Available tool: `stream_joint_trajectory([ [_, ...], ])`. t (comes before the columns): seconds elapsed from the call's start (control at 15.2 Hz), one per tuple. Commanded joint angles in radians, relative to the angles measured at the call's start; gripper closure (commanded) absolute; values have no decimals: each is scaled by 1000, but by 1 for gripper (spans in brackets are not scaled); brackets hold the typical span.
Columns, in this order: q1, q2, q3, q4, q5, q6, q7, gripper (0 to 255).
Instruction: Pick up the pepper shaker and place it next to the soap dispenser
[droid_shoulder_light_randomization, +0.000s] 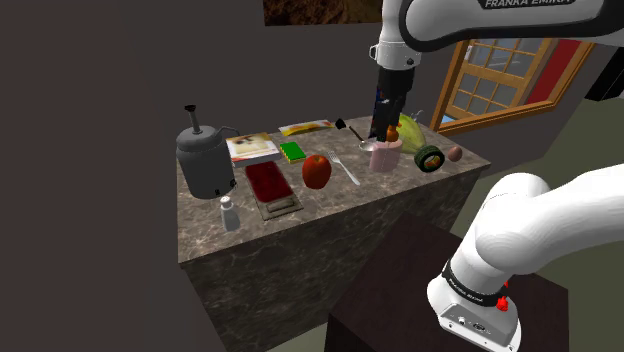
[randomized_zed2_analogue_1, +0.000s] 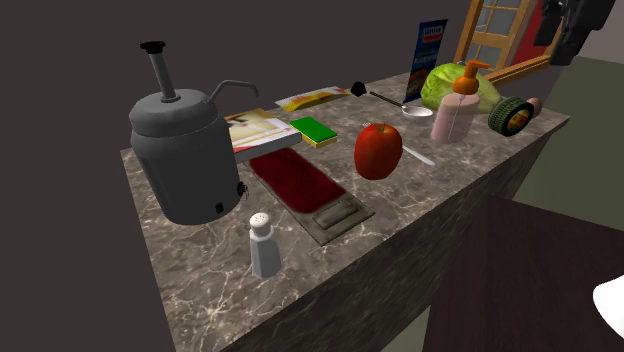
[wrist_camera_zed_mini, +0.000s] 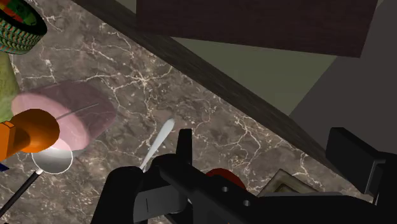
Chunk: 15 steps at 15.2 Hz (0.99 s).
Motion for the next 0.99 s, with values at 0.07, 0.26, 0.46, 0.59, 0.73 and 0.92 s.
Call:
stream_joint_trajectory([
  [0.07, 8, 21, 15, 0, 11, 22, 18, 0],
  [0.26, 31, 91, 60, 7, 39, 88, 72, 0],
  [0.46, 51, 169, 103, 26, 61, 151, 124, 0],
  [0.59, 63, 225, 132, 45, 72, 191, 159, 0],
  [0.73, 73, 285, 160, 69, 79, 229, 193, 0],
  [0.92, 87, 378, 200, 114, 82, 281, 245, 0],
])
